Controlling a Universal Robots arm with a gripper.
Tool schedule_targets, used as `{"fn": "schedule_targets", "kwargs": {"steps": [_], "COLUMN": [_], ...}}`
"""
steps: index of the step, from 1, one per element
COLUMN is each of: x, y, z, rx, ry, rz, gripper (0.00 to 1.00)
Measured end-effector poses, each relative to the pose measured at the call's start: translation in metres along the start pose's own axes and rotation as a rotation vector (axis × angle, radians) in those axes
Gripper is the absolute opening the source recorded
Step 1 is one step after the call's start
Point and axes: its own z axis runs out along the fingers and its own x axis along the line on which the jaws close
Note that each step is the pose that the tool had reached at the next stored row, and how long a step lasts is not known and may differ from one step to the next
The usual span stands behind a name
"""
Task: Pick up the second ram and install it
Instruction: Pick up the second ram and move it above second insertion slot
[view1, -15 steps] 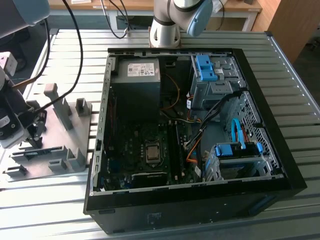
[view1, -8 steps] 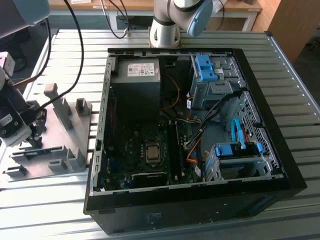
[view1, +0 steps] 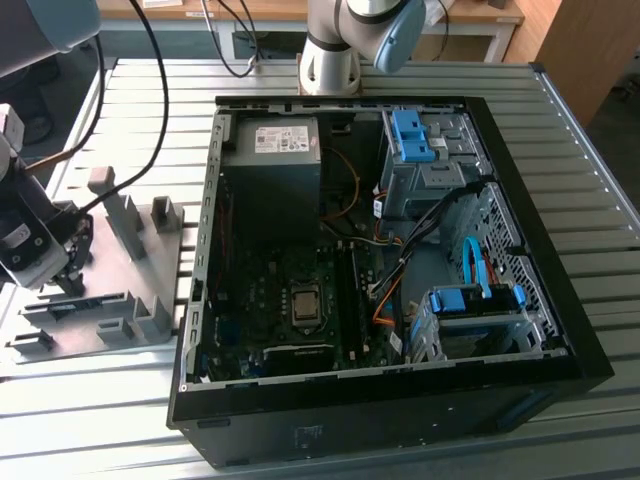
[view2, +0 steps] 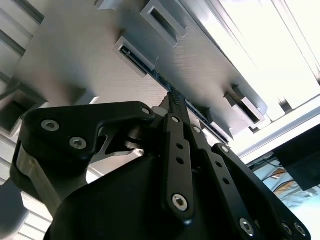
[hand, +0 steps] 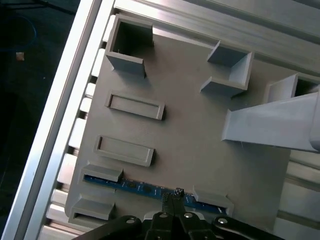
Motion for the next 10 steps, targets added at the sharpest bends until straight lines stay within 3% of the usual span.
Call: {"fn": "schedule_targets", "kwargs": {"steps": [10], "x": [0.0], "y": [0.0], "z": [0.0], "rx": [-0.0024], "ry": [0.0031], "rz": [-0.083], "gripper": [0.1]}}
